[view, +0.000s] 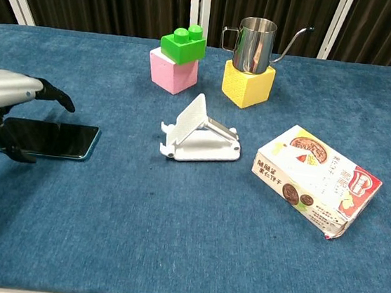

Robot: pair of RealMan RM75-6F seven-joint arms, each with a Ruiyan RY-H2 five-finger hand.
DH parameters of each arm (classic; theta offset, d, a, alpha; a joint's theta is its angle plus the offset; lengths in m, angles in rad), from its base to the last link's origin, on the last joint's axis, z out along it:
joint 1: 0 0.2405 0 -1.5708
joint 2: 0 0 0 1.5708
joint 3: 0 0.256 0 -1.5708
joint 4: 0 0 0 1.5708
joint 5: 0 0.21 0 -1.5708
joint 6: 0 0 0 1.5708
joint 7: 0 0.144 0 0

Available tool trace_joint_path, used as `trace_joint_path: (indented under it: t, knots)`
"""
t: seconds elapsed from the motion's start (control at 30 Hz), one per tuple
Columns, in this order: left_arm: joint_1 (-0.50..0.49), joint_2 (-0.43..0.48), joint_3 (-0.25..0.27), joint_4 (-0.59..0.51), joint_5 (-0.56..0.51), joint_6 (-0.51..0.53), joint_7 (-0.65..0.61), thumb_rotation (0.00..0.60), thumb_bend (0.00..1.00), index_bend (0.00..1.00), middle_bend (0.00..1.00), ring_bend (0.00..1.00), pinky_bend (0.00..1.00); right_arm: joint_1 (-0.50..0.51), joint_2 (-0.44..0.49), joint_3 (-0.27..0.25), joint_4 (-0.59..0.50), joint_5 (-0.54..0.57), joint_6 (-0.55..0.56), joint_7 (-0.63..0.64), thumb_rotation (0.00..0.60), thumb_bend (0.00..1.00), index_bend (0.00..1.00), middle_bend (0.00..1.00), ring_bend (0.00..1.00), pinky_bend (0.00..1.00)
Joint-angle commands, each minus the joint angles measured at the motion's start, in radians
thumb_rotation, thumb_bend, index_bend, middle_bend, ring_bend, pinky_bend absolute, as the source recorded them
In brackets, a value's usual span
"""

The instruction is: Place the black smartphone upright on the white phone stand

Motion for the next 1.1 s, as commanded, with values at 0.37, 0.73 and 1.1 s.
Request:
trace_joint_path:
  t: [0.37, 0.73, 1.1]
  knots:
    - [-0.045, -0.05, 0.014, 0.067, -0.09, 0.011, 0.004, 0.553, 0.13, 0.28, 0.11, 0.0, 0.0, 0.003, -0.004, -0.001, 0.004, 0.009, -0.014, 0.001, 0.6, 0.06, 0.0, 0.06, 0.0, 0.06]
    - [0.005, -0.083, 0.001, 0.143, 0.059, 0.04, -0.265, 0.553, 0.19, 0.44, 0.2, 0.04, 0.0, 0.006, -0.004, -0.001, -0.002, 0.011, -0.021, -0.004, 0.6, 0.06, 0.0, 0.06, 0.0, 0.06]
    - [0.051, -0.108, 0.009, 0.262, 0.233, 0.054, -0.556, 0.592, 0.23, 0.47, 0.45, 0.3, 0.05, 0.01, -0.005, -0.001, -0.008, 0.011, -0.025, -0.012, 0.6, 0.06, 0.0, 0.06, 0.0, 0.06]
